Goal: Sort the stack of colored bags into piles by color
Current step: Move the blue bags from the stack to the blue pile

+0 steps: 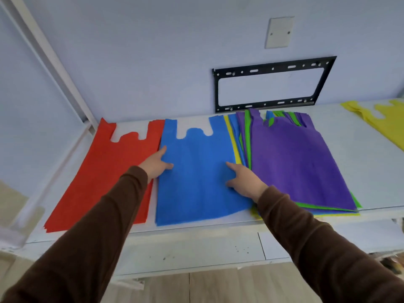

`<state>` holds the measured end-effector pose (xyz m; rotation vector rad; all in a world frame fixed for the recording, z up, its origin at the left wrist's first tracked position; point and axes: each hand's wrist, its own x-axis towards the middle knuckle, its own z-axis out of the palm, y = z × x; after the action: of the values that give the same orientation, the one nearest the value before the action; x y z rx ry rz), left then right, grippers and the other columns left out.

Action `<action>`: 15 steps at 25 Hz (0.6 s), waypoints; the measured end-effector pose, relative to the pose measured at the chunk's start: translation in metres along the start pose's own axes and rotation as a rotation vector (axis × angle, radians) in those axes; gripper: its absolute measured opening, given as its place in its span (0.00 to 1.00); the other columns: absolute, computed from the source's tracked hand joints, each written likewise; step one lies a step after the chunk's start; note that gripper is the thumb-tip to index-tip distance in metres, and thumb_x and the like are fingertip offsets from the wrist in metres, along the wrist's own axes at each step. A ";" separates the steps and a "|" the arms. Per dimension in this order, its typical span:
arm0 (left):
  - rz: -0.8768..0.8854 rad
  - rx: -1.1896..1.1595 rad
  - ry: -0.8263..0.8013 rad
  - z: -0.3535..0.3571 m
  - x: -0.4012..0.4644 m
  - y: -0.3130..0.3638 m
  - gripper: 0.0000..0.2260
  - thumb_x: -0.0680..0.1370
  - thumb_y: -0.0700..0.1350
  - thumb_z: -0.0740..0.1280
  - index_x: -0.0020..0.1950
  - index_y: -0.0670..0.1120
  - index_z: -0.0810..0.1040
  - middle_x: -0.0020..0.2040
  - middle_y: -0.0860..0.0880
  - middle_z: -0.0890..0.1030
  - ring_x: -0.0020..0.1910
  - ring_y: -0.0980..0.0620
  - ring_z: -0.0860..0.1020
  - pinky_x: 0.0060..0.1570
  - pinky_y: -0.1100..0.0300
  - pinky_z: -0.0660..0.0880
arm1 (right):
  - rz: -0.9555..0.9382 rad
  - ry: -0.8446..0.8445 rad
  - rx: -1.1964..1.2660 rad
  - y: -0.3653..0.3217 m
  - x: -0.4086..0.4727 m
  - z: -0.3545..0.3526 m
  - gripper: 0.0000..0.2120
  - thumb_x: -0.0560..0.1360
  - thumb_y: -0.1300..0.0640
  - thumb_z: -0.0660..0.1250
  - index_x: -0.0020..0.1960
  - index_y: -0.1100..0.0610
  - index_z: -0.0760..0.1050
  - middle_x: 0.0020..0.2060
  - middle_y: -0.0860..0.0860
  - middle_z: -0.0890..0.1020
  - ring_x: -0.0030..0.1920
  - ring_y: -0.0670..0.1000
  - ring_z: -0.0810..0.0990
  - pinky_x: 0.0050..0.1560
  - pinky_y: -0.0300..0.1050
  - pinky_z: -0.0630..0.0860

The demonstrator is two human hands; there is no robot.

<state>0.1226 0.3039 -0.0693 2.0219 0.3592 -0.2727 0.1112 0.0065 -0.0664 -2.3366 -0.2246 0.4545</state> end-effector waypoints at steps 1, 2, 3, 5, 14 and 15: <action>0.004 0.023 -0.009 -0.001 0.005 -0.007 0.38 0.76 0.38 0.69 0.80 0.49 0.52 0.76 0.49 0.64 0.72 0.46 0.68 0.71 0.50 0.67 | 0.010 0.043 -0.080 0.002 -0.001 0.005 0.32 0.74 0.64 0.65 0.76 0.55 0.61 0.73 0.55 0.67 0.70 0.55 0.70 0.67 0.45 0.69; 0.016 0.052 -0.016 -0.004 0.009 -0.010 0.38 0.75 0.38 0.69 0.80 0.50 0.52 0.77 0.49 0.63 0.73 0.46 0.67 0.72 0.49 0.66 | 0.021 0.092 -0.124 0.004 -0.002 0.009 0.31 0.74 0.64 0.64 0.76 0.55 0.61 0.73 0.55 0.68 0.71 0.55 0.69 0.68 0.46 0.69; 0.026 0.097 -0.019 -0.005 0.012 -0.011 0.38 0.75 0.37 0.70 0.80 0.49 0.52 0.77 0.49 0.62 0.74 0.46 0.66 0.72 0.49 0.65 | 0.032 0.138 -0.157 0.003 -0.003 0.011 0.31 0.74 0.64 0.63 0.76 0.54 0.62 0.72 0.55 0.68 0.70 0.55 0.70 0.67 0.46 0.69; 0.051 0.210 -0.014 -0.003 0.014 -0.007 0.38 0.76 0.38 0.70 0.80 0.46 0.52 0.79 0.47 0.59 0.76 0.46 0.62 0.74 0.50 0.62 | 0.032 0.192 -0.222 0.002 -0.005 0.013 0.30 0.75 0.63 0.63 0.76 0.54 0.62 0.72 0.54 0.67 0.69 0.56 0.70 0.66 0.46 0.68; 0.225 0.681 0.267 0.001 0.001 0.008 0.30 0.77 0.46 0.68 0.77 0.44 0.63 0.71 0.39 0.64 0.68 0.38 0.66 0.69 0.51 0.62 | -0.052 0.391 -0.324 -0.003 -0.007 0.009 0.23 0.76 0.59 0.65 0.71 0.53 0.70 0.72 0.55 0.70 0.68 0.59 0.69 0.66 0.47 0.67; 0.275 0.742 0.320 0.005 -0.002 0.013 0.28 0.77 0.48 0.68 0.75 0.44 0.66 0.69 0.39 0.65 0.66 0.37 0.66 0.68 0.50 0.62 | -0.088 0.456 -0.301 -0.001 -0.011 0.003 0.22 0.76 0.59 0.66 0.69 0.53 0.73 0.70 0.55 0.72 0.66 0.60 0.70 0.65 0.47 0.67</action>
<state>0.1249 0.2937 -0.0597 2.8248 0.1775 0.1191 0.0999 0.0058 -0.0652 -2.6346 -0.1842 -0.1728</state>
